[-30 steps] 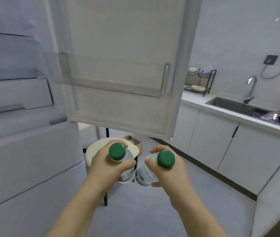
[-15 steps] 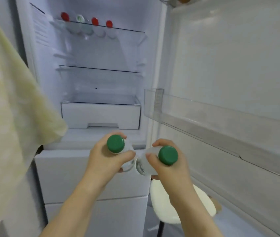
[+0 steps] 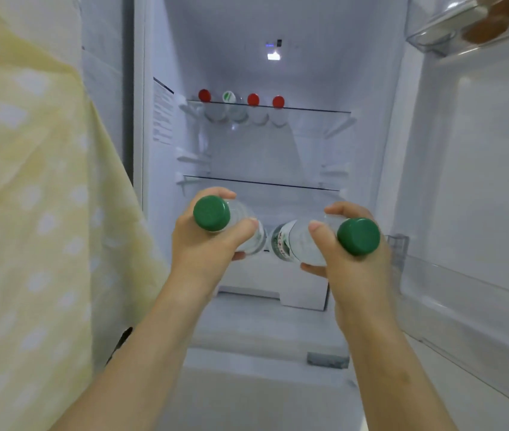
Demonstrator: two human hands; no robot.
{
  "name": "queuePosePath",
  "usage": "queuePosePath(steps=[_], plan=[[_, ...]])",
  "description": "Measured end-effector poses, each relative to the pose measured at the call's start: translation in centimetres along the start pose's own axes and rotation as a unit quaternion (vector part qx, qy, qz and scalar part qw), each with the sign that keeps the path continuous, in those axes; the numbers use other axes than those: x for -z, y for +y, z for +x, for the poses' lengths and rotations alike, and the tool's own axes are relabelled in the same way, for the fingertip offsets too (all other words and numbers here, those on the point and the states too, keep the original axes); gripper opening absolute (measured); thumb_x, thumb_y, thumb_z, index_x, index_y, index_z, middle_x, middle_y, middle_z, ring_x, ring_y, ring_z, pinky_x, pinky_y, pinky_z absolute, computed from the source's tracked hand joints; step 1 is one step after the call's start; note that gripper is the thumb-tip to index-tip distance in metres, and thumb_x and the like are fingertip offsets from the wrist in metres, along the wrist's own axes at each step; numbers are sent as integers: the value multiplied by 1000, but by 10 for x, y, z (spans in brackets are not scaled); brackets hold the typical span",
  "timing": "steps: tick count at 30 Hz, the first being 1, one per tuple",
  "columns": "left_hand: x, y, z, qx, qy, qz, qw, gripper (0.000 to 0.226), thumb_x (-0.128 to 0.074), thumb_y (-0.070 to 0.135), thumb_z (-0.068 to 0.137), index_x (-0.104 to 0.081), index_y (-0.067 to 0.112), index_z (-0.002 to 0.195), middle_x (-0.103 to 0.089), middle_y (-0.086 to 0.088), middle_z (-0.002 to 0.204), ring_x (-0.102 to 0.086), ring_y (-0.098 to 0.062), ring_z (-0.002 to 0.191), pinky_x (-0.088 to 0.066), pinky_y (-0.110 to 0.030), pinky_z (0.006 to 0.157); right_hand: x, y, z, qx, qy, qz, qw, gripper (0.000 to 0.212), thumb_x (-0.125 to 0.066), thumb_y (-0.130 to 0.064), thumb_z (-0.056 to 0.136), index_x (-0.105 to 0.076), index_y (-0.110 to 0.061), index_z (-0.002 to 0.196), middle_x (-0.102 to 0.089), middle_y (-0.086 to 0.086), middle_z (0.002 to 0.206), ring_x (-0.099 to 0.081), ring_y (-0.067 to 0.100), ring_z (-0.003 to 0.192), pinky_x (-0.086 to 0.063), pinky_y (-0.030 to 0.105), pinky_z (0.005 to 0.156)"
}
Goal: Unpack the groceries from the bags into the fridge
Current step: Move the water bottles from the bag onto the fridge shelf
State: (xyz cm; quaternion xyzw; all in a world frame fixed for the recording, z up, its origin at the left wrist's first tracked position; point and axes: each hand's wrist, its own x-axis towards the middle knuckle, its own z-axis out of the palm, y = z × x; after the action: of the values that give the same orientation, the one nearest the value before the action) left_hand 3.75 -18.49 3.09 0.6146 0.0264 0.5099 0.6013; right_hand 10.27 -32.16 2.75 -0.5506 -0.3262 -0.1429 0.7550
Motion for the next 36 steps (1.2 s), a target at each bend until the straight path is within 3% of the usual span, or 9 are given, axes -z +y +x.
queuePosePath(steps=[6, 9, 14, 18, 21, 25, 30, 34, 36], plan=[[0, -21, 79, -41, -10, -60, 997, 32, -72, 18, 56, -62, 31, 84, -59, 17, 78, -62, -8, 76, -60, -44, 63, -45, 23, 65, 91, 49, 34, 994, 28, -67, -5, 81, -58, -32, 82, -55, -32, 70, -58, -7, 70, -60, 43, 64], [-3, -29, 120, -57, -11, -97, 994, 34, -71, 17, 57, -62, 29, 87, -55, 9, 87, -61, -15, 80, -59, -46, 65, -69, 29, 101, 141, 72, 55, 986, 28, -72, -10, 76, -59, -34, 81, -56, -32, 74, -59, -5, 75, -60, 39, 62], [-12, -33, 173, -99, -22, -148, 984, 34, -73, 12, 60, -61, 28, 88, -54, 13, 91, -61, -17, 85, -60, -44, 63, -98, 30, 150, 211, 83, 61, 972, 23, -66, -20, 70, -59, -40, 77, -57, -29, 76, -60, -1, 77, -59, 34, 60], [-21, -31, 206, -123, -36, -182, 975, 33, -74, 1, 70, -59, 24, 89, -56, 5, 97, -61, -17, 87, -59, -46, 62, -108, 21, 180, 249, 99, 64, 961, 21, -65, -20, 70, -59, -39, 79, -55, -11, 92, -59, 14, 89, -58, 38, 59], [-29, -27, 224, -153, -44, -210, 965, 29, -70, 10, 64, -59, 25, 86, -63, 11, 92, -64, -11, 83, -59, -42, 58, -109, 12, 199, 274, 101, 77, 953, 19, -63, -19, 71, -56, -31, 84, -54, -15, 85, -59, 5, 82, -59, 41, 58], [-39, -17, 245, -171, -42, -243, 954, 29, -66, 12, 63, -57, 25, 87, -56, 8, 86, -64, -9, 74, -58, -43, 56, -106, 1, 226, 278, 130, 97, 947, 18, -64, -14, 76, -55, -27, 85, -53, -13, 84, -58, -6, 70, -59, 44, 58], [-64, -3, 266, -182, -38, -258, 948, 28, -70, 8, 70, -55, 26, 86, -50, 4, 90, -58, -12, 77, -59, -42, 55, -100, 4, 258, 259, 158, 97, 948, 18, -64, -10, 80, -56, -25, 87, -52, -10, 86, -55, 7, 80, -59, 46, 59], [-89, 2, 285, -189, -39, -239, 952, 30, -72, 6, 70, -56, 29, 81, -51, 6, 85, -56, -19, 79, -58, -49, 56, -97, 11, 279, 252, 163, 75, 951, 18, -66, -14, 78, -56, -28, 82, -51, -5, 90, -54, 7, 78, -59, 39, 56], [-102, 2, 294, -173, -53, -231, 956, 30, -70, 3, 74, -56, 28, 82, -50, 3, 87, -55, -21, 81, -58, -47, 54, -95, 13, 290, 239, 175, 71, 953, 20, -67, -14, 77, -55, -29, 80, -51, -4, 89, -52, 9, 76, -59, 44, 58]])
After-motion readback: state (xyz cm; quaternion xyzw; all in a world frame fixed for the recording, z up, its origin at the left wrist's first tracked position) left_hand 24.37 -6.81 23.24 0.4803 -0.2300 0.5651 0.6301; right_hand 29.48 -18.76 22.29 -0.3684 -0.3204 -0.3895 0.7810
